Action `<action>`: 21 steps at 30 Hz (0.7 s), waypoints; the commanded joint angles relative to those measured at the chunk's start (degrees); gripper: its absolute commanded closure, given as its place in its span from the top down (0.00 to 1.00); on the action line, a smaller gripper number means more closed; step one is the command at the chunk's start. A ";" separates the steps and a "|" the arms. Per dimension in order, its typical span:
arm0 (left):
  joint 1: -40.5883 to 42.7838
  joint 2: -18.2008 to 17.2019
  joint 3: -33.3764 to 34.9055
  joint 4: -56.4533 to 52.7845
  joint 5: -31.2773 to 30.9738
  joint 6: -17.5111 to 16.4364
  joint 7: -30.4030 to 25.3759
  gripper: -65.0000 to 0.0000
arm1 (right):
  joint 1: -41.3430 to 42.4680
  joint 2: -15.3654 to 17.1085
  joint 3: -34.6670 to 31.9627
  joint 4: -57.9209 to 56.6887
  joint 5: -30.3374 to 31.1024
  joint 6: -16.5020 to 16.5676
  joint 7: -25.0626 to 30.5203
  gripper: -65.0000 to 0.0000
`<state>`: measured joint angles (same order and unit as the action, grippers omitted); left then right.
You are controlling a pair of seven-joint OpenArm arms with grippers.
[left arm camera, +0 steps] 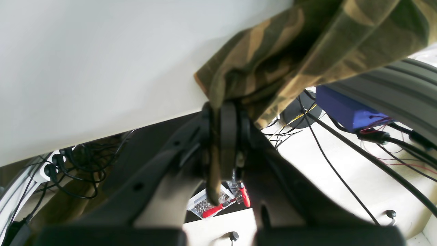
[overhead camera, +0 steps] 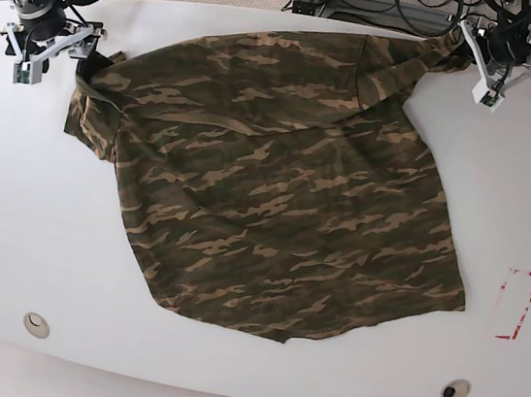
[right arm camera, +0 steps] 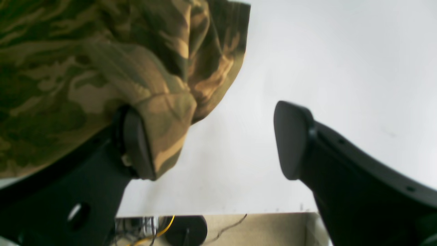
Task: Fold the T-shirt properly
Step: 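Release the shirt with the right gripper and move it over the shirt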
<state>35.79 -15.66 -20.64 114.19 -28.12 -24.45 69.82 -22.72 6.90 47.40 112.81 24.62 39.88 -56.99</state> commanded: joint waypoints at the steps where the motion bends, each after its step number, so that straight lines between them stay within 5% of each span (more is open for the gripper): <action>1: -0.76 -0.65 -0.50 0.84 -0.06 0.23 -0.24 0.01 | -1.15 1.50 -2.52 1.34 2.15 0.12 0.95 0.71; 9: -1.02 -0.74 -0.50 0.84 -0.06 0.23 -0.24 0.01 | -4.31 2.82 -10.61 2.04 2.15 0.12 1.04 0.71; 21: -1.72 -0.74 -0.50 0.84 -0.06 0.23 -0.24 0.01 | -0.27 2.99 -7.53 2.83 3.38 0.12 0.95 0.71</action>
<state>34.22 -15.75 -20.73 114.19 -27.92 -24.43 69.84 -23.42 9.17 39.48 114.48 27.03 40.05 -57.25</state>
